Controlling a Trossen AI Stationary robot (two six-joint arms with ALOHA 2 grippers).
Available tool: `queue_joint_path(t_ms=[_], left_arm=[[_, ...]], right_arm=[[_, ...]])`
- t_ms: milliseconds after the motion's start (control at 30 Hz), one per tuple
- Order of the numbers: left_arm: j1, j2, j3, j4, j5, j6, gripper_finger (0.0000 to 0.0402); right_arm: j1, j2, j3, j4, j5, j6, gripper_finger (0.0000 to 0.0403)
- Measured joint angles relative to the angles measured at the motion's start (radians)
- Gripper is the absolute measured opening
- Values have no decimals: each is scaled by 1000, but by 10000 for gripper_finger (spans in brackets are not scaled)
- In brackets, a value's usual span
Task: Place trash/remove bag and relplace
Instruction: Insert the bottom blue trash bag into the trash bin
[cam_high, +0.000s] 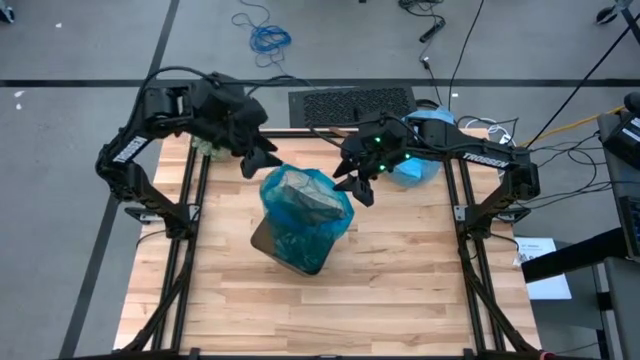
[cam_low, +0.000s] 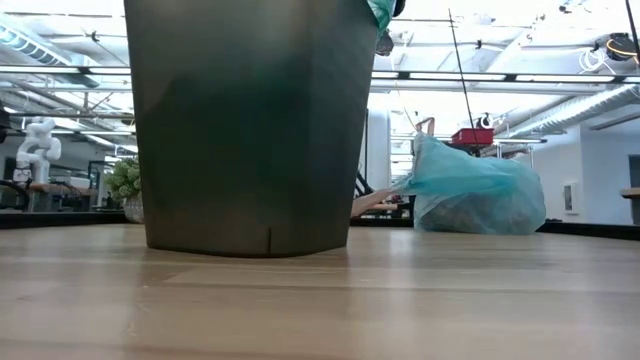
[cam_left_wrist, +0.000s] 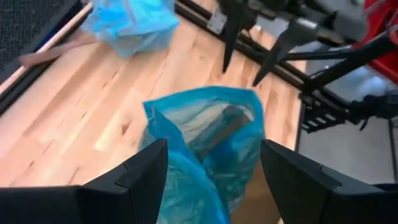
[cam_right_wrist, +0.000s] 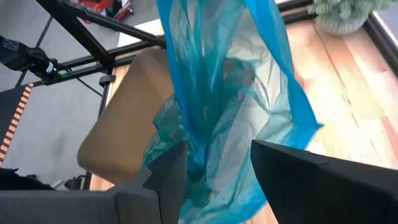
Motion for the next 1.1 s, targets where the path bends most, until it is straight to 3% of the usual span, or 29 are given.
queue_joint_path(t_ms=[133,233,433,533,667,800,1000,1100], left_arm=[[-32,12,6,1,65,-14,235],[-83,51,6,2,53,-40,204],[-157,110,4,-8,-51,-66,75],[-163,107,4,-64,-138,-84,14],[-161,80,2,-159,-336,-162,5],[-162,23,-41,-150,-441,-208,2],[-169,-24,-185,-140,-454,-286,1],[-193,-44,-208,-55,-423,-291,1]], right_arm=[[2,11,-1,76,0,-5,160],[2,41,-1,129,0,-7,132],[2,154,-1,167,-50,-38,23],[-5,211,-1,169,-45,-34,8],[-21,253,-1,174,-12,-13,1],[-34,271,-1,191,2,18,0],[-62,270,-1,186,38,47,0],[-82,282,1,181,57,47,0]])
